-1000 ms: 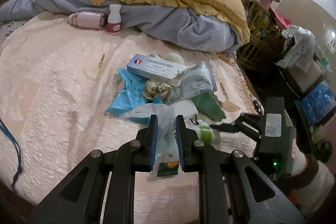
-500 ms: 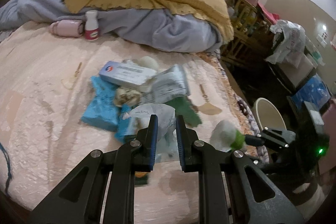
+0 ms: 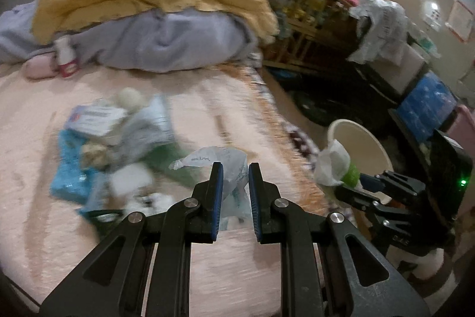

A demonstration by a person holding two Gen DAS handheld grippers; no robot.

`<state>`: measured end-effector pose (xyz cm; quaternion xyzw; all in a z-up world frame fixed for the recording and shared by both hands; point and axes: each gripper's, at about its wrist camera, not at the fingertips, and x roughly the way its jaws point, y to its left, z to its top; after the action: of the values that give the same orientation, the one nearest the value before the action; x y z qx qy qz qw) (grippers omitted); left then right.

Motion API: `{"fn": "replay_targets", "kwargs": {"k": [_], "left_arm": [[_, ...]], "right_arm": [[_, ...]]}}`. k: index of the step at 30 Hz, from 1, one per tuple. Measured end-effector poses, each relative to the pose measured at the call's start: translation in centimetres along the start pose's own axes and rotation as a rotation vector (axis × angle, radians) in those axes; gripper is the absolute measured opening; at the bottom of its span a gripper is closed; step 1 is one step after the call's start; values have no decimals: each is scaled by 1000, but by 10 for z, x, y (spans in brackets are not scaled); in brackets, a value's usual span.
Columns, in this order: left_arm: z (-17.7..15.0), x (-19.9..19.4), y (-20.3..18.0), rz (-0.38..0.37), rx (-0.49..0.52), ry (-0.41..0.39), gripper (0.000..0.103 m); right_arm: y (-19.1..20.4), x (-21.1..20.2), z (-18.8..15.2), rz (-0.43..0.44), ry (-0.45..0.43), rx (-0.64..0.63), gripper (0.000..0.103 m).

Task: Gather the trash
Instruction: 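Carry both wrappers to the white bucket and release them inside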

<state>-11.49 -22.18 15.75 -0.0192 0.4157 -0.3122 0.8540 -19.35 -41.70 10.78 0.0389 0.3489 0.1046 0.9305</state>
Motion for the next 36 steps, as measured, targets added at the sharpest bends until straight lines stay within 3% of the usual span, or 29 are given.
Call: {"fn": "replay_targets", "kwargs": {"k": [8, 16, 27, 36], "left_arm": [[11, 34, -63, -159, 49, 50, 15], [15, 70, -120, -246, 100, 103, 15], [18, 114, -174, -287, 149, 153, 15], [23, 143, -196, -315, 160, 180, 15]], "right_arm": [[-59, -35, -15, -111, -41, 120, 32], [-113, -60, -37, -186, -62, 241, 32], [-176, -75, -66, -260, -58, 411, 32], [-197, -71, -78, -286, -38, 478, 32]]}}
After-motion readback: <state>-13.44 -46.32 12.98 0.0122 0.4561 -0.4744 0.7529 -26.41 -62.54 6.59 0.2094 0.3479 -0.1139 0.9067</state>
